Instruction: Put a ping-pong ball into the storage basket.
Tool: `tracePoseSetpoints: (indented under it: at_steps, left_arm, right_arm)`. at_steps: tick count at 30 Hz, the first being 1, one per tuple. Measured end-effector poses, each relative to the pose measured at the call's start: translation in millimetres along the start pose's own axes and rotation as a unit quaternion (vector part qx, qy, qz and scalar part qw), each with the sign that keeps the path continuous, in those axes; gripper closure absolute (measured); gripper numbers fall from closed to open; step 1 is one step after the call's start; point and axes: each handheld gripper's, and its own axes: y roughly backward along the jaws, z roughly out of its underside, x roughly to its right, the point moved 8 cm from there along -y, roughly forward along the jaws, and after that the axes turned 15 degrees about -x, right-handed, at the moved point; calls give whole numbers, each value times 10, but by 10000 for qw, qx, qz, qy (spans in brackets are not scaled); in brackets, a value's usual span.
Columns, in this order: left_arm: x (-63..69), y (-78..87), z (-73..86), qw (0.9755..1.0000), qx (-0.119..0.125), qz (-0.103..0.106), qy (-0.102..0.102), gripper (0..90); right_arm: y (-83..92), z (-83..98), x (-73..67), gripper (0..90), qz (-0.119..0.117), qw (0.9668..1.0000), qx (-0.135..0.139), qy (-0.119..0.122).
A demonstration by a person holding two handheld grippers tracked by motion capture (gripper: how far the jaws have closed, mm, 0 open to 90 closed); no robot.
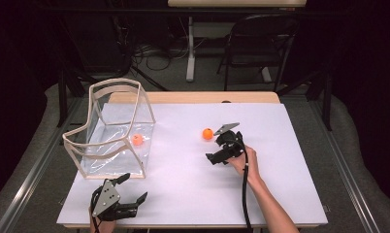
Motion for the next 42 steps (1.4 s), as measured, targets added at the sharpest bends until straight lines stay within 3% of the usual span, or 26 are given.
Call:
tracePoseSetpoints:
  at_steps: [24,29,33,42]
  left_arm:
    - [-4,-5,-1,10000,-14,9,-10,157]
    - [-11,-2,0,10000,-8,9,-19,157]
    - [-12,1,1,10000,2,10,6,157]
    - [-12,-2,2,10000,-12,13,-22,157]
  right_arm:
    - [-99,-354,187,0,-14,9997,91,-242]
    - [-160,-409,204,0,-156,9993,81,-343]
    - [-189,-456,230,28,-174,9988,80,-457]
    - [-273,-497,274,92,-65,9988,148,-470]
